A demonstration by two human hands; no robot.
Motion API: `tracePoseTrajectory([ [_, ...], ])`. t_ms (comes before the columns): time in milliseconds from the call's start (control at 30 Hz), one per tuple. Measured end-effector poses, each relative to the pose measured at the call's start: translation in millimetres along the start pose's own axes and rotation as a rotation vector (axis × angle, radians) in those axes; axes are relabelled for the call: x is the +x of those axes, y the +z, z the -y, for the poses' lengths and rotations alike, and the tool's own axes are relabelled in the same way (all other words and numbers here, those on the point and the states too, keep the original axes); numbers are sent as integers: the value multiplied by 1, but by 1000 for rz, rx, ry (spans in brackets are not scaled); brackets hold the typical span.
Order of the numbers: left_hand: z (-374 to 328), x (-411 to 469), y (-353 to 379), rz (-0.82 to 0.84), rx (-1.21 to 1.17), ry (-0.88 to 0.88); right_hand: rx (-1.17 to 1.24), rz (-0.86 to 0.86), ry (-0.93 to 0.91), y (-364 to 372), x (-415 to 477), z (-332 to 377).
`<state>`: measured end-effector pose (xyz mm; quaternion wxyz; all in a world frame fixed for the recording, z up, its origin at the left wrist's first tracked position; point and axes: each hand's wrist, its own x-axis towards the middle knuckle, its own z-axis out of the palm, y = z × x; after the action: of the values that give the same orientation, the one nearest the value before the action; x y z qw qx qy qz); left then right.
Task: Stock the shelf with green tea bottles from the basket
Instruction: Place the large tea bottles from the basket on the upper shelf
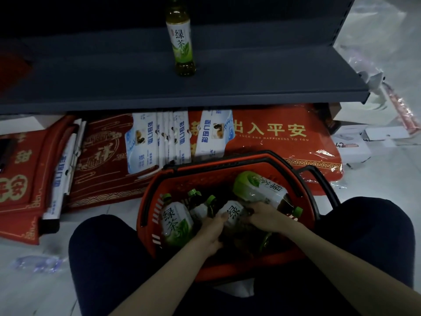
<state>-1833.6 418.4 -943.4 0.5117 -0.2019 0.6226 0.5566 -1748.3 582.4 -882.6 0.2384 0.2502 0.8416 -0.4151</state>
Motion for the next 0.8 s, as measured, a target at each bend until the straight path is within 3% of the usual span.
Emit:
tracePoseTrajectory([
  [233,3,21,-6,-17,-64,63,-24,-66,-34,3,-1,-2],
  [500,-50,-46,-5,-132,302,282,-30,-169,-72,-18,-6,26],
  [800,-129,-114,0,-232,586,718,134,-419,-217,-60,-36,88],
])
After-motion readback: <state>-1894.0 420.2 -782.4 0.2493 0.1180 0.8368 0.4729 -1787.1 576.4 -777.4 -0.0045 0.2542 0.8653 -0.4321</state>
